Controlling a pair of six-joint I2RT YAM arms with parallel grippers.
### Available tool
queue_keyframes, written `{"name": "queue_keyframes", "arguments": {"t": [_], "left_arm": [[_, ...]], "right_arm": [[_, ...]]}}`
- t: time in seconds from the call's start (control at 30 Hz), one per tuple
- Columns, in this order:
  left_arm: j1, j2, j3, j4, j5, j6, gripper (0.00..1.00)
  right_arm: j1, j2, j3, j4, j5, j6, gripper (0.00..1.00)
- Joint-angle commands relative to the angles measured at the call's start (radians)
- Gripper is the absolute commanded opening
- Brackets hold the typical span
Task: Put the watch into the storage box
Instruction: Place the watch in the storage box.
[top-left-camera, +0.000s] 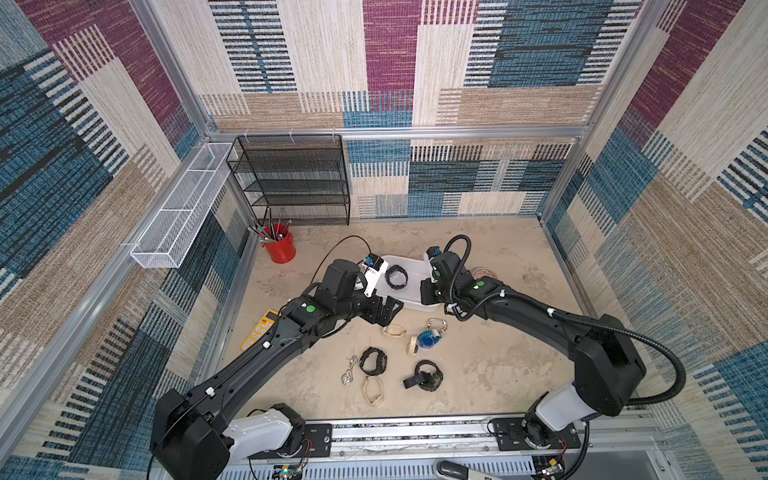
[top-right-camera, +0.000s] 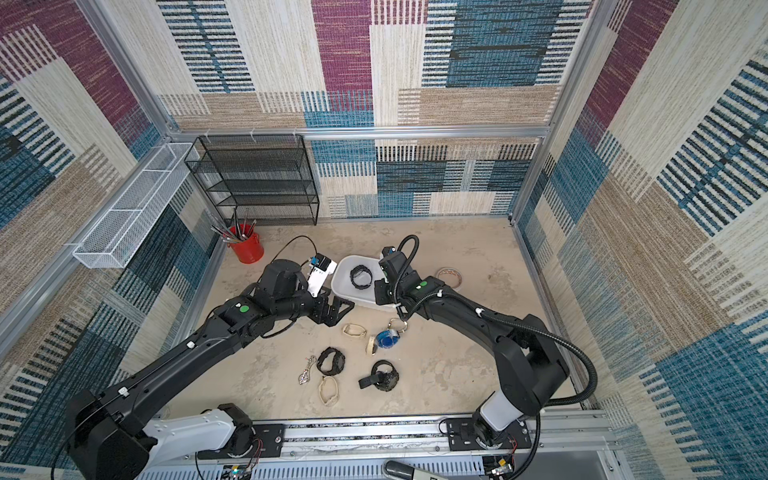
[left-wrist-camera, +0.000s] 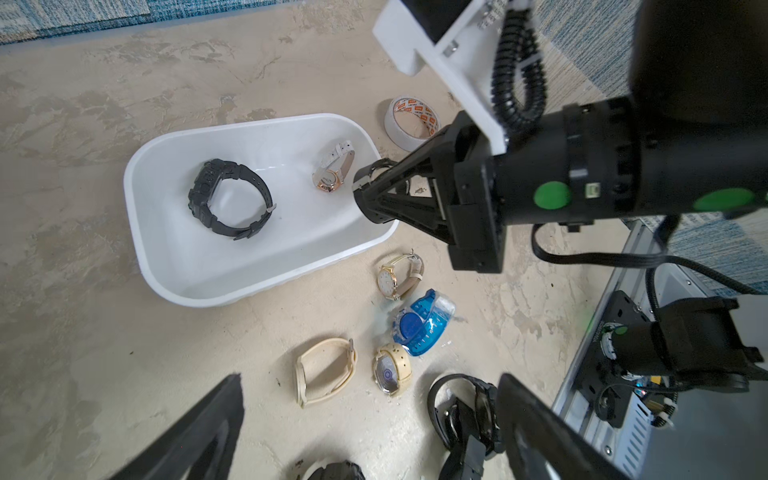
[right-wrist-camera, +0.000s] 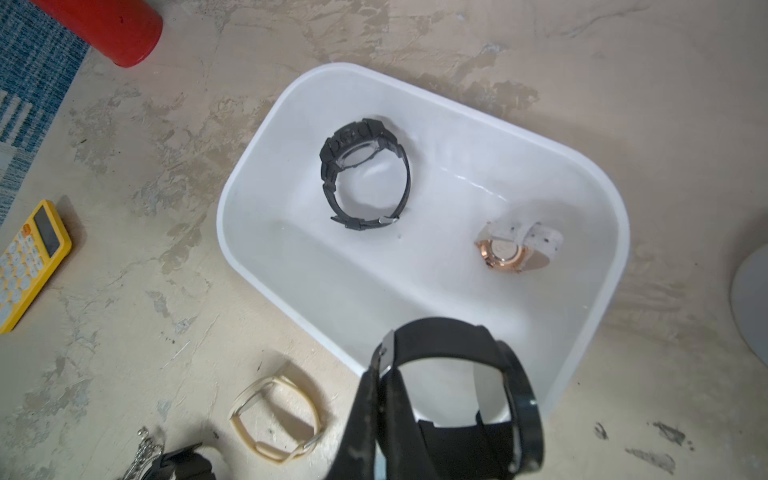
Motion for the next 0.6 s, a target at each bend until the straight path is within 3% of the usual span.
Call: {"name": "queue_keyframes", "arguments": {"t": [0.0,0.57], "left_arm": [[-0.001,0.007,0.009,-0.005,0.000,0.007,0.96],[-0.001,0.011,0.015,-0.016,-0.010,0.012,0.95]], "right_arm": [[-0.007,0.060,0.036,0.052,-0.027,-0.054,0.00],[-0.024,0.237,0.059,0.082,-0.011,-0.076,0.00]]}}
